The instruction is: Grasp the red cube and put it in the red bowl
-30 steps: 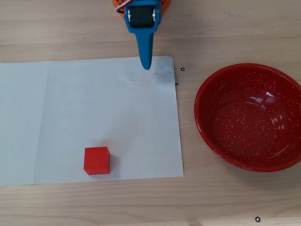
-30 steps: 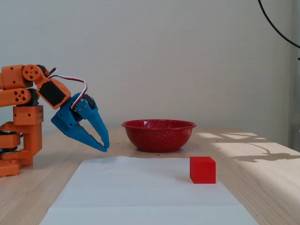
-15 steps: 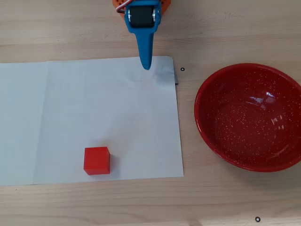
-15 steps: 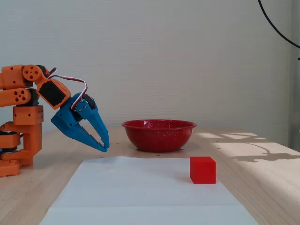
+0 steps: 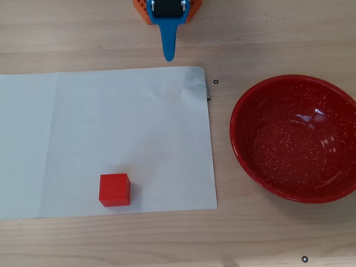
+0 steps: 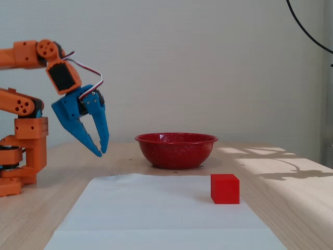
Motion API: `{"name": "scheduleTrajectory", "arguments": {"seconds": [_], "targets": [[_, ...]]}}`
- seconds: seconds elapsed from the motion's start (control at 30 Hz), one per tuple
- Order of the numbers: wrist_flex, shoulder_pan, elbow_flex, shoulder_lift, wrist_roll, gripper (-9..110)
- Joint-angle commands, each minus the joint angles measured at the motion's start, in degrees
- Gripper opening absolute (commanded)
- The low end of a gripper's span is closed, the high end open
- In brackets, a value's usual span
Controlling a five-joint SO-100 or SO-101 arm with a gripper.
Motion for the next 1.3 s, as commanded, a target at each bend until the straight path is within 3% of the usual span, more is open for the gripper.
{"name": "scheduleTrajectory", "arguments": {"seconds": [0.0, 0.3, 0.87, 1.13, 1.27], "targets": [[3.3, -3.3, -13.4, -5.3, 2.4, 0], [17.8, -8.4, -44.0, -29.7, 7.7, 0], [26.1, -15.4, -86.7, -65.8, 16.4, 1], [27.8, -16.5, -100.4, -78.9, 18.6, 10], [28.0, -17.1, -104.9, -83.9, 19.2, 21]]}}
